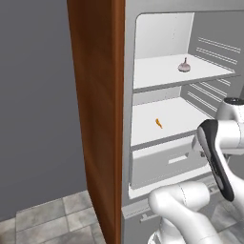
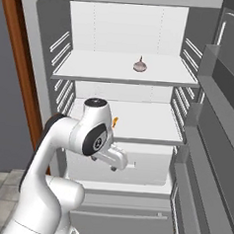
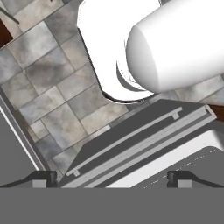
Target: Retrieve the bottle and the shaker from the cabinet and place them next to the mixing bowl on the counter. Then add garlic from the fridge to the mixing bowl.
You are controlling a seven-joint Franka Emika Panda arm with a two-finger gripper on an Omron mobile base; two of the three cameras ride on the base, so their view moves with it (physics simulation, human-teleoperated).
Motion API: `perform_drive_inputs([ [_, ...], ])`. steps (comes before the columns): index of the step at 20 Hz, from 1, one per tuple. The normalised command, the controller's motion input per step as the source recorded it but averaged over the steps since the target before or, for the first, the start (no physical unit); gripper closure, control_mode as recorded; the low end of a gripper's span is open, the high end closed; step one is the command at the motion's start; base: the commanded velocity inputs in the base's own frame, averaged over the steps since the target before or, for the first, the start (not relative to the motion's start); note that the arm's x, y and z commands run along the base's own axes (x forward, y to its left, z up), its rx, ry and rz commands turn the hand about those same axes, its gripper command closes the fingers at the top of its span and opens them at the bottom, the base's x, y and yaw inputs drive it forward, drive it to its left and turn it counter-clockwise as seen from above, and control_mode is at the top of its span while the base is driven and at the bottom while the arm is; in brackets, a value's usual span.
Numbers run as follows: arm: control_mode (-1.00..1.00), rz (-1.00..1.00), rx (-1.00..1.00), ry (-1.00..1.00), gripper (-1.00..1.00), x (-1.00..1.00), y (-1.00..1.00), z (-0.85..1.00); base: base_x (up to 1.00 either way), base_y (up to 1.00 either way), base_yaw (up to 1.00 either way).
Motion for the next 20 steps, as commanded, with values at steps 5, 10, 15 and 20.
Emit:
perform_drive_inputs([
  [5, 1.00, 0.00, 0.00, 0.00, -1.00, 0.00, 0.00, 0.00, 0.00, 0.00, 0.00],
  [10, -1.00, 0.00, 0.00, -0.01, -1.00, 0.00, 0.00, 0.00, 0.00, 0.00, 0.00],
  [15, -1.00, 0.05, -0.09, -0.19, -1.00, 0.00, 0.05, 0.38, 0.00, 0.00, 0.00],
  [20, -1.00, 0.14, -0.24, -0.36, -1.00, -0.10, 0.12, 0.89, 0.00, 0.00, 0.00],
])
